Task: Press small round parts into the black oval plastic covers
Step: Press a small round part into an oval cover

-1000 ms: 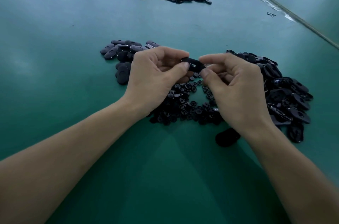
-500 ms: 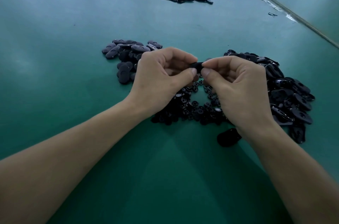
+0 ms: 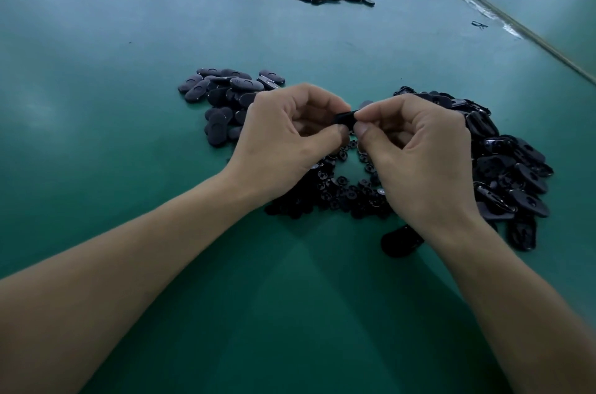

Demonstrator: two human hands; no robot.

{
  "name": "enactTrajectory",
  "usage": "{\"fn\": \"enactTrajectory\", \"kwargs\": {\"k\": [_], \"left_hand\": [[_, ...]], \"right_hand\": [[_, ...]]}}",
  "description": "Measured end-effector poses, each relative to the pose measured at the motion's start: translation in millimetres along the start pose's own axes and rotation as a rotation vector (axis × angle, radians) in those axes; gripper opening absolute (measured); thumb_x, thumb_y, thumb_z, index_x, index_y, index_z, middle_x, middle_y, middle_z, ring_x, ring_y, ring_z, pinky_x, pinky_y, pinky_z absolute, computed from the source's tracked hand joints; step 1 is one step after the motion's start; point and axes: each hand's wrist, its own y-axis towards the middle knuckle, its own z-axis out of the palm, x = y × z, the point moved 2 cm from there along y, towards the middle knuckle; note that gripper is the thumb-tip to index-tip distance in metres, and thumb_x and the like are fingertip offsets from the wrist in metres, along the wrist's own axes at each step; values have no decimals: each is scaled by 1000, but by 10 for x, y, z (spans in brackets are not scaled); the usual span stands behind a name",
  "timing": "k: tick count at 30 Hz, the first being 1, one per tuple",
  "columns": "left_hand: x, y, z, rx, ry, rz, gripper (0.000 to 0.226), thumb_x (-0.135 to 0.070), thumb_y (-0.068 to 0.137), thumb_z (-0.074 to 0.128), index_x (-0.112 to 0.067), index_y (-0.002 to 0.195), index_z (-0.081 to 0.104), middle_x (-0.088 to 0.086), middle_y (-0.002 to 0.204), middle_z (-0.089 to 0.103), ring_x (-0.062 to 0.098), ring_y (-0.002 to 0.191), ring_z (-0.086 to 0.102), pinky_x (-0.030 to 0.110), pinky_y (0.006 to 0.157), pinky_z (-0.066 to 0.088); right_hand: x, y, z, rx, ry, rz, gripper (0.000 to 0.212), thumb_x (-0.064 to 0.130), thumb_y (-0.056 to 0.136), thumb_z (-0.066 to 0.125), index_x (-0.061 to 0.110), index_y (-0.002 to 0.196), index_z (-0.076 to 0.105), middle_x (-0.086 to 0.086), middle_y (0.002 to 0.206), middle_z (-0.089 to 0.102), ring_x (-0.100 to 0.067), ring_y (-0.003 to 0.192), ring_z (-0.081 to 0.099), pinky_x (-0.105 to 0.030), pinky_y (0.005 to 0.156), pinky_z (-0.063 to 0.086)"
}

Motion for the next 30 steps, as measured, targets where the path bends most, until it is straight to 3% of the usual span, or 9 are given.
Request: {"fn": "enactTrajectory", "kwargs": {"k": [8, 14, 21, 24, 30], "left_hand": [[-2, 6, -11, 1, -71, -40, 24, 15, 84, 68, -9, 88, 69, -3, 70, 74, 8, 63, 70, 20, 67, 57], [0, 1, -5, 4, 26, 0, 25, 10, 83, 72, -14, 88, 69, 2, 80, 76, 11, 72, 72, 25, 73, 60], [-3, -2, -2, -16, 55, 30, 23, 5, 84, 74, -16, 90, 69, 4, 85, 76, 12, 76, 71, 30, 79, 61], [1, 4, -6, -19, 83, 42, 24, 5, 85, 72, -19, 90, 69, 1, 83, 75, 11, 76, 71, 32, 80, 61], [-3, 7, 0, -1, 88, 50, 22, 6, 86, 70, -16, 92, 69, -1, 83, 73, 9, 76, 69, 28, 78, 59]], "right_hand": [[16, -19, 27, -3, 14, 3, 19, 9, 89, 71, 28, 84, 68, 14, 77, 70, -7, 72, 69, -29, 72, 58], [-3, -23, 30, 11, 48, 29, 24, 6, 87, 72, 30, 83, 71, 11, 81, 73, -10, 72, 71, -40, 75, 60], [37, -72, 79, -56, -10, 9, 20, 8, 89, 70, 29, 88, 74, 17, 76, 71, -1, 70, 70, -30, 75, 59], [-24, -55, 64, -35, 101, 114, 19, 10, 88, 72, 28, 82, 69, 6, 70, 73, -8, 68, 71, -35, 72, 59], [-59, -42, 62, 23, 331, 229, 17, 5, 86, 74, 19, 79, 70, 0, 65, 73, -11, 59, 69, -22, 59, 52]]}}
